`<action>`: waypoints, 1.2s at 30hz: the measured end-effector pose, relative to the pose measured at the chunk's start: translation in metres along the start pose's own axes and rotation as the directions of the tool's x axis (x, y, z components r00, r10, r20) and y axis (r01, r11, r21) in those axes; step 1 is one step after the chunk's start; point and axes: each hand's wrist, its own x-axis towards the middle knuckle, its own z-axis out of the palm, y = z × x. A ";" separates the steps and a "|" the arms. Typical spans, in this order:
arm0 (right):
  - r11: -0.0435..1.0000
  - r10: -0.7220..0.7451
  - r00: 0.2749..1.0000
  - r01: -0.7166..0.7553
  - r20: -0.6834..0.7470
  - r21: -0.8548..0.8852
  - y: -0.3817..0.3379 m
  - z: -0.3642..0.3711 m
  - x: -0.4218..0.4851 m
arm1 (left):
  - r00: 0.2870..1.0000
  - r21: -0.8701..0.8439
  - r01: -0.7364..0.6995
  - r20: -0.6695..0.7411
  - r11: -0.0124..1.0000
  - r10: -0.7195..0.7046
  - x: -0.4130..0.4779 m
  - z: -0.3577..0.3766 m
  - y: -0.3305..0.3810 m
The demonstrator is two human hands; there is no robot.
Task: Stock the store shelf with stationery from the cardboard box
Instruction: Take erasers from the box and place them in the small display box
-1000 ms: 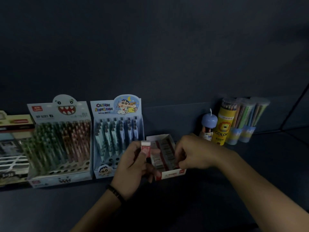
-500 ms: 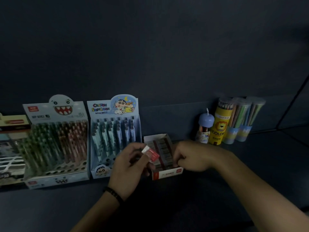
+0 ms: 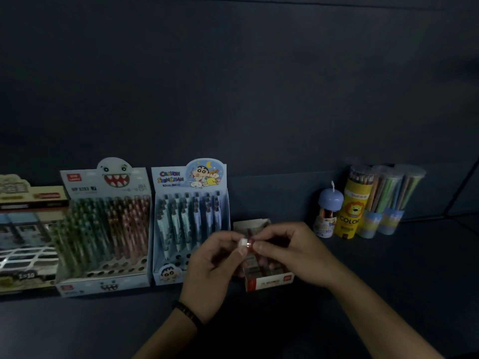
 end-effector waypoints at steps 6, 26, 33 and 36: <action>0.979 -0.020 0.999 0.027 0.033 -0.202 0.002 -0.017 0.013 | 0.997 0.196 -0.002 -0.071 0.981 0.016 -0.001 0.000 -0.006; 0.780 0.108 0.976 0.035 0.190 -0.625 0.002 -0.031 0.039 | 0.989 0.558 -0.112 -0.014 0.822 0.145 -0.002 -0.002 -0.013; 0.749 0.062 0.988 0.048 0.141 -0.661 0.016 -0.017 0.038 | 0.947 0.640 -0.316 0.173 0.700 0.270 -0.001 -0.006 -0.012; 0.692 0.071 0.975 0.103 0.209 -0.714 0.020 -0.006 0.040 | 0.941 0.642 -0.339 0.251 0.688 0.229 -0.003 -0.007 -0.010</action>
